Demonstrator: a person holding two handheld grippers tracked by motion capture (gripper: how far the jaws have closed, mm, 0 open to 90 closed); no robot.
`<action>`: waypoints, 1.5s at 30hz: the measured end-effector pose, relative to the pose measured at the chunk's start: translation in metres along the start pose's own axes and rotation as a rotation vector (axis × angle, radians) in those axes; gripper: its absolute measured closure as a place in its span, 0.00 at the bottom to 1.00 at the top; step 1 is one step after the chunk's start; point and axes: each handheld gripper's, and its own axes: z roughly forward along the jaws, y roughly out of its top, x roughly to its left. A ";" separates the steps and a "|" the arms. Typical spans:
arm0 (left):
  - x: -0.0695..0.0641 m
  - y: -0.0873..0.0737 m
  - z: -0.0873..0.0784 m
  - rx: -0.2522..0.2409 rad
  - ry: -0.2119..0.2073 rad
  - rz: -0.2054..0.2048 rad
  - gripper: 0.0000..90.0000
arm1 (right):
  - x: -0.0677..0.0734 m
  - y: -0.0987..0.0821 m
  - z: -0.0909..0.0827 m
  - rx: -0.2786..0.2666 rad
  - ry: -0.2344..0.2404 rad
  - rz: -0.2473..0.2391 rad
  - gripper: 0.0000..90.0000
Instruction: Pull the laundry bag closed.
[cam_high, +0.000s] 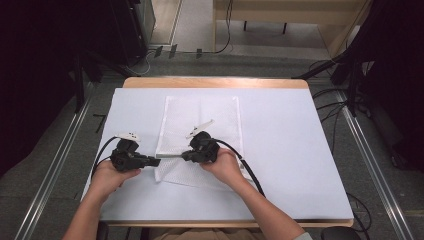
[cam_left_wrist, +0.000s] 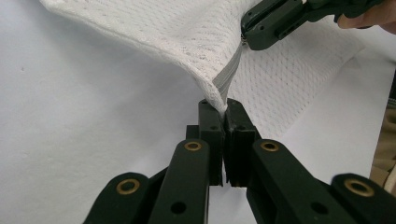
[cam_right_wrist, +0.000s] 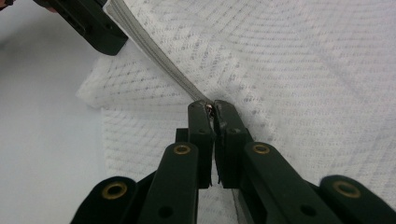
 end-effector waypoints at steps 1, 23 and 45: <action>0.000 0.000 0.000 -0.001 0.000 0.000 0.98 | -0.001 -0.001 -0.001 0.000 0.002 -0.001 0.98; -0.001 0.000 -0.001 -0.006 -0.008 0.005 0.98 | -0.009 -0.012 -0.015 -0.001 -0.011 0.015 0.98; -0.001 -0.001 -0.001 0.001 -0.014 0.005 0.98 | -0.017 -0.020 -0.026 0.024 -0.012 0.020 0.98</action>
